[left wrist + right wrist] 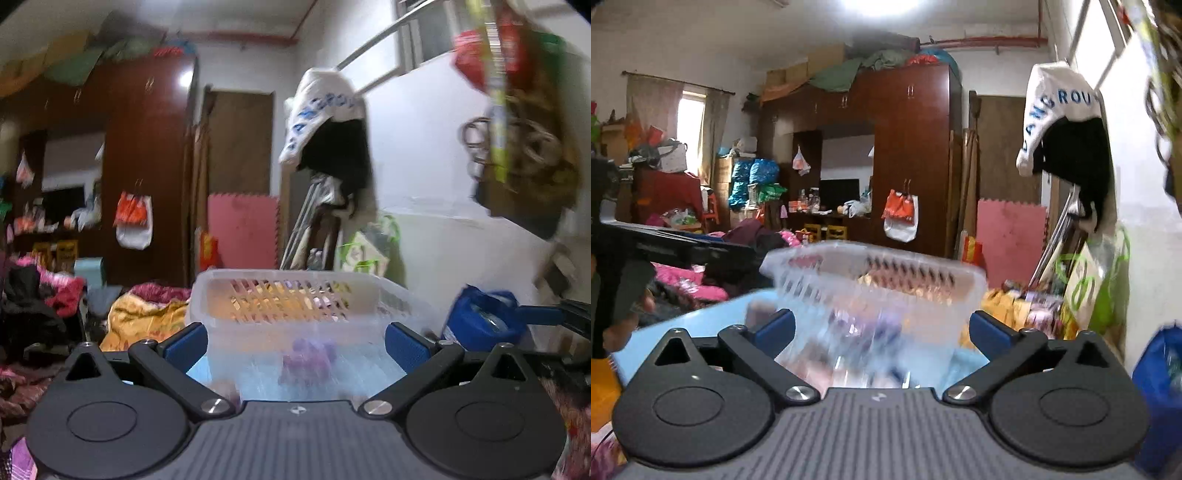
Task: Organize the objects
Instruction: 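Grasp the purple cube box with left tool while right tool grasps a red bagged item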
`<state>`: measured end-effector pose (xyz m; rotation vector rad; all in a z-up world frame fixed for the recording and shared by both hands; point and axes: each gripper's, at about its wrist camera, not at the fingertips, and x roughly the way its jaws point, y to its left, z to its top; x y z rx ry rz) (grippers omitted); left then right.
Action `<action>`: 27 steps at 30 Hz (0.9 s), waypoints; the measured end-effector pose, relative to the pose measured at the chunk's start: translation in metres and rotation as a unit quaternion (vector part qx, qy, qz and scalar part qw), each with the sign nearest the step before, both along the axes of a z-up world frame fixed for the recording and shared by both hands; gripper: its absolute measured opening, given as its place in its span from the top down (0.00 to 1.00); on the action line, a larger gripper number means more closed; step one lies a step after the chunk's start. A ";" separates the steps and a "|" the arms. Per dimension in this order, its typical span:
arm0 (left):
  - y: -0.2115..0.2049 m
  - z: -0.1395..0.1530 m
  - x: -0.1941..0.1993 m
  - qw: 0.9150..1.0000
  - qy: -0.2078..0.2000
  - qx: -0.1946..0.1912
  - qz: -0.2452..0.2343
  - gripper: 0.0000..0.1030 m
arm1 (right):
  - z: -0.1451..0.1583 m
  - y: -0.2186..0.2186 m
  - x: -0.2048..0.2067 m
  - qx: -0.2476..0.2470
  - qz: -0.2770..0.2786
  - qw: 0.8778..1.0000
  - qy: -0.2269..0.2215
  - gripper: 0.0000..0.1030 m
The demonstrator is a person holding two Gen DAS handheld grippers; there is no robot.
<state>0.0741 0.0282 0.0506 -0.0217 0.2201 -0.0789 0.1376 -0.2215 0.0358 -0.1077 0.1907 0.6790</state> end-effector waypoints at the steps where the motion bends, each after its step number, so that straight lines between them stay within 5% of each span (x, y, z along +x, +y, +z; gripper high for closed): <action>1: -0.002 -0.008 -0.013 1.000 -0.004 0.008 0.001 0.00 | -0.009 -0.007 -0.005 0.004 0.000 1.000 0.007 0.00; 4: -0.003 -0.035 -0.046 1.000 -0.008 0.018 0.020 0.00 | -0.035 -0.024 -0.016 0.017 -0.007 0.999 0.031 0.02; 10: 0.005 -0.054 -0.068 0.999 0.000 0.033 0.039 0.06 | -0.059 -0.039 -0.015 0.055 0.001 0.996 0.076 0.35; 27: 0.005 -0.094 -0.038 0.998 0.043 0.001 0.056 0.18 | -0.089 -0.018 -0.008 0.041 0.025 0.993 0.106 0.41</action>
